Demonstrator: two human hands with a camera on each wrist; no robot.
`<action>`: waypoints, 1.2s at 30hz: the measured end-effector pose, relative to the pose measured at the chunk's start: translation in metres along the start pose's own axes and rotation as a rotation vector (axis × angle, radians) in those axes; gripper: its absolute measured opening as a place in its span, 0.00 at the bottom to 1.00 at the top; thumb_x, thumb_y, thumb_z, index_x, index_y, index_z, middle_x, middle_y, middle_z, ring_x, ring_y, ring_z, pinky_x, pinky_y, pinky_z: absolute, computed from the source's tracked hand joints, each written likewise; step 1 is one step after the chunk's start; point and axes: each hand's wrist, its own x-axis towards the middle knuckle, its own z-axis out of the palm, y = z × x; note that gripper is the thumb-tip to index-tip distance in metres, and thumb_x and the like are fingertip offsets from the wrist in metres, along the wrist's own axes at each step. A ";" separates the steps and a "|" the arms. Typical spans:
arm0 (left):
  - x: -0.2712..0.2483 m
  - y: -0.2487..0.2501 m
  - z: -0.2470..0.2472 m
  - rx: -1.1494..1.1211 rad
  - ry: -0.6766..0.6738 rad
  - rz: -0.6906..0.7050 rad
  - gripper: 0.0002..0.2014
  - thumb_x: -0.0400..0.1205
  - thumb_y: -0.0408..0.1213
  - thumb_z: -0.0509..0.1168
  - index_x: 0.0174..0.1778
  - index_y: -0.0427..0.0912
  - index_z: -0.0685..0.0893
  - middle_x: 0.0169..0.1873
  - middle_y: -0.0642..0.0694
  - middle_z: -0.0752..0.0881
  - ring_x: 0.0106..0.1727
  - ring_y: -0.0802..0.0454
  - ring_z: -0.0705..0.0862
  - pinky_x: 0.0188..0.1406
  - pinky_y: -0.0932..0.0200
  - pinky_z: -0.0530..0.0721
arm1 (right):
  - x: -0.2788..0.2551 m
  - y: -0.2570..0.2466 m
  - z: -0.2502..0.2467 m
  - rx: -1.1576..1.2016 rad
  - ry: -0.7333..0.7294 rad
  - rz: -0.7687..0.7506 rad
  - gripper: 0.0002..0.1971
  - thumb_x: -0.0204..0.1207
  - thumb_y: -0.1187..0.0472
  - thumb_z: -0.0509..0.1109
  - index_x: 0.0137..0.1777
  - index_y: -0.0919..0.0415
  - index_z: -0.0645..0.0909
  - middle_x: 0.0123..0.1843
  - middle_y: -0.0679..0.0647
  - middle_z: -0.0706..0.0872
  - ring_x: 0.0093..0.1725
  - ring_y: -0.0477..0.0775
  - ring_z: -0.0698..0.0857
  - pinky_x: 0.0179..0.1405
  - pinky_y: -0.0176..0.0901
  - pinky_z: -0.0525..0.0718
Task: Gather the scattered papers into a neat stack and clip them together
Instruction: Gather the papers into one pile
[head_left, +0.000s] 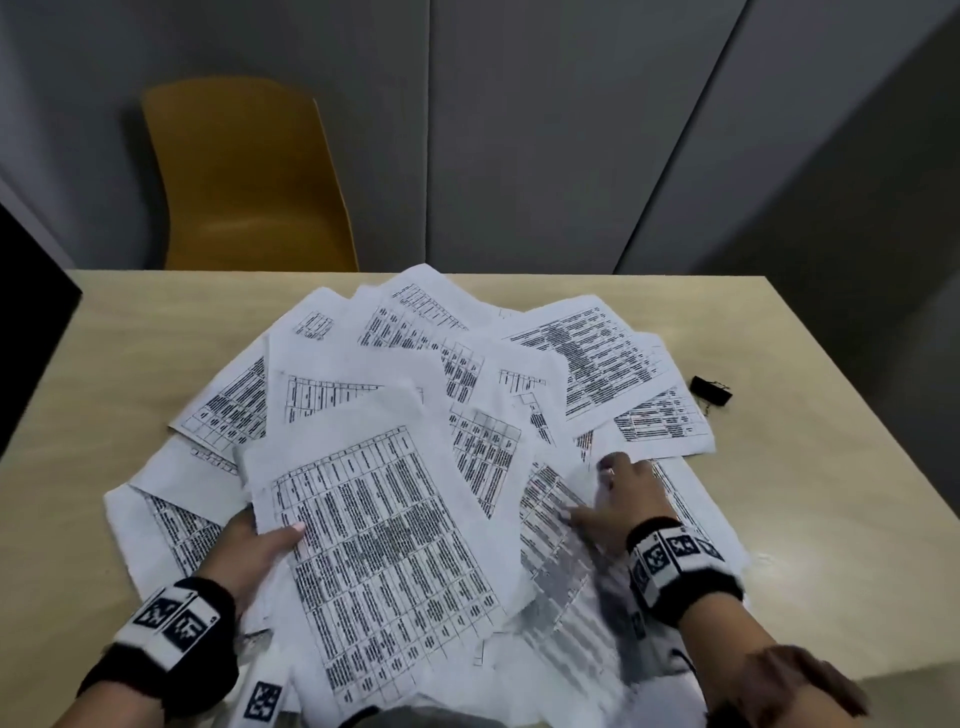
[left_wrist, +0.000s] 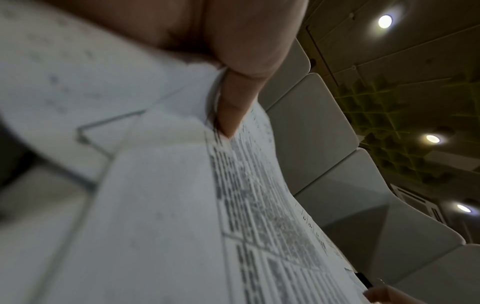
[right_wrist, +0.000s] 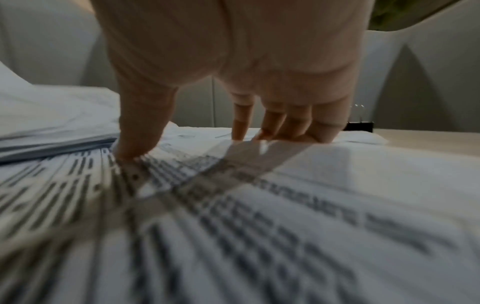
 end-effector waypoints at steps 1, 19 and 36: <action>0.001 -0.001 -0.001 0.003 -0.001 -0.021 0.18 0.76 0.20 0.65 0.63 0.25 0.77 0.55 0.32 0.83 0.51 0.40 0.81 0.57 0.51 0.73 | -0.002 0.000 0.001 0.030 -0.066 -0.017 0.38 0.59 0.44 0.80 0.66 0.57 0.68 0.61 0.58 0.77 0.61 0.60 0.79 0.62 0.52 0.80; -0.011 -0.002 0.007 -0.092 -0.075 -0.061 0.22 0.73 0.15 0.65 0.64 0.25 0.76 0.63 0.28 0.80 0.54 0.41 0.80 0.60 0.50 0.73 | -0.001 -0.008 0.022 0.696 -0.068 0.018 0.08 0.69 0.66 0.75 0.43 0.64 0.79 0.29 0.55 0.82 0.28 0.53 0.81 0.31 0.41 0.81; -0.017 0.009 0.010 -0.286 -0.163 -0.134 0.21 0.69 0.17 0.69 0.59 0.28 0.77 0.52 0.32 0.83 0.47 0.39 0.81 0.48 0.52 0.77 | -0.028 -0.013 0.044 1.291 -0.292 0.076 0.13 0.65 0.76 0.69 0.51 0.68 0.81 0.39 0.65 0.89 0.34 0.61 0.88 0.32 0.48 0.87</action>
